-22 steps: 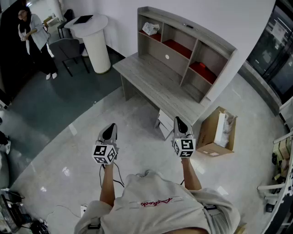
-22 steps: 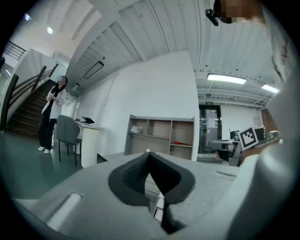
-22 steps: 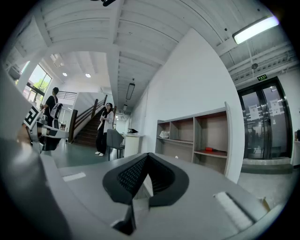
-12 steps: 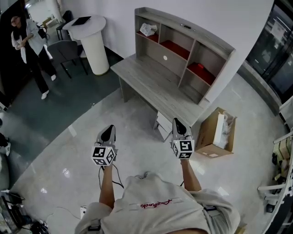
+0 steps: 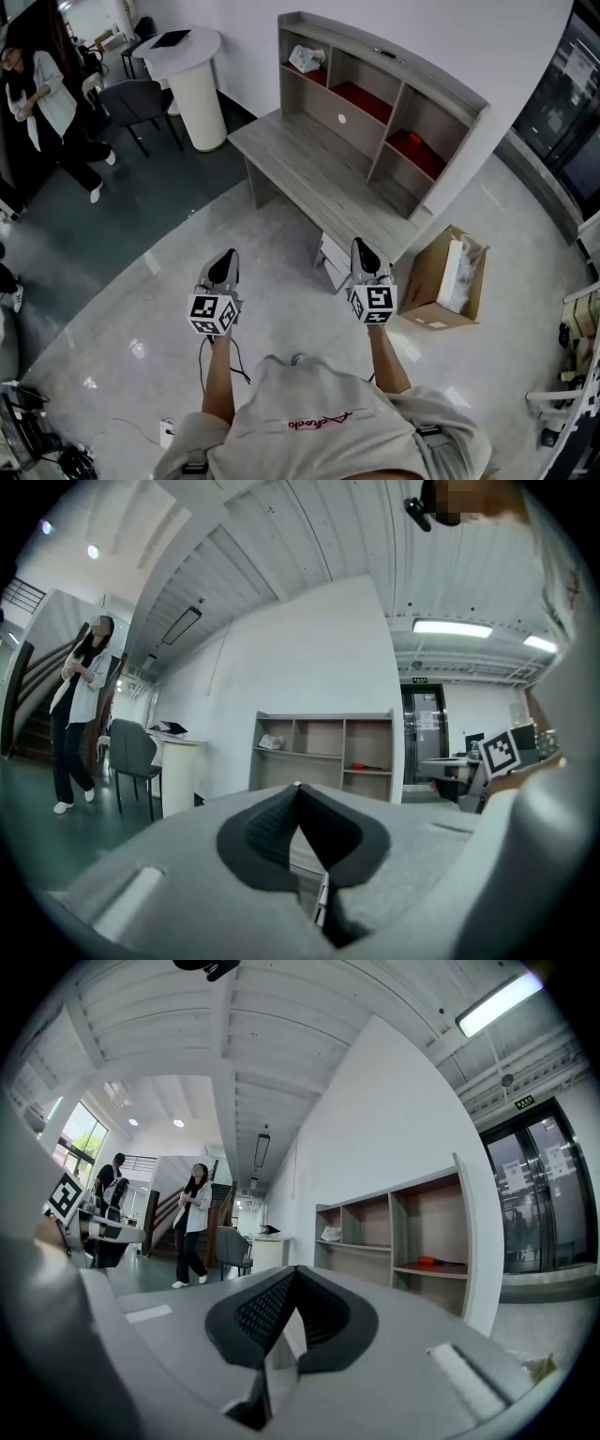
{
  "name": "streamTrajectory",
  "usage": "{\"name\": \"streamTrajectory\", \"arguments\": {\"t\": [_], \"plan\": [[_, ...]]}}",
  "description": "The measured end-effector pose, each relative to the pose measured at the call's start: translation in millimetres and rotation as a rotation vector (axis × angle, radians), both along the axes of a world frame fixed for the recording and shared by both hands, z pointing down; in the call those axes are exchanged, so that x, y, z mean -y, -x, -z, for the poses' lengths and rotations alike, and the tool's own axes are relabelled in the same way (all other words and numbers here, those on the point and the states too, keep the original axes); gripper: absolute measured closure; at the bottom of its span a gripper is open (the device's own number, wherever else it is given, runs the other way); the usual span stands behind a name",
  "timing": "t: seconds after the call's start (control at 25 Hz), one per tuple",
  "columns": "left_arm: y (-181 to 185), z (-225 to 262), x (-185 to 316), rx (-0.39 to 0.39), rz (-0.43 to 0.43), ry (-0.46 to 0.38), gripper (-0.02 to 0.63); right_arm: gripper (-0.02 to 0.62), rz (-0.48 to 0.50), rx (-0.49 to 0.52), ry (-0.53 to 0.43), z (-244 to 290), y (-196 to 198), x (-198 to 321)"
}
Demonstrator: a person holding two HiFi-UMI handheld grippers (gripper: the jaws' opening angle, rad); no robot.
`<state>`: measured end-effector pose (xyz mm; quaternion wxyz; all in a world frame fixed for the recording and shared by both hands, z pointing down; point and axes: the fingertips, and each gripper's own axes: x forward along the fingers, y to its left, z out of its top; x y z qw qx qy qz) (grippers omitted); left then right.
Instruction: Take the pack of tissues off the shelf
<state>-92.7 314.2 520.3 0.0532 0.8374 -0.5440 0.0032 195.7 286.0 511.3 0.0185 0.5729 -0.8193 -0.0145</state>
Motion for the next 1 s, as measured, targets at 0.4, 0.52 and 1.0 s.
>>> {"name": "streamTrajectory", "arguments": {"t": [0.4, 0.52, 1.0], "plan": [[-3.2, -9.7, 29.3, 0.002, 0.015, 0.010, 0.607, 0.588, 0.036, 0.005, -0.007, -3.8, 9.5, 34.0], [0.2, -14.2, 46.4, -0.001, 0.014, 0.018, 0.607, 0.589, 0.041, 0.003, -0.010, -4.0, 15.5, 51.5], [24.0, -15.4, 179.1, -0.025, -0.020, 0.014, 0.607, 0.588, 0.018, -0.018, -0.006, -1.2, 42.5, 173.6]]}}
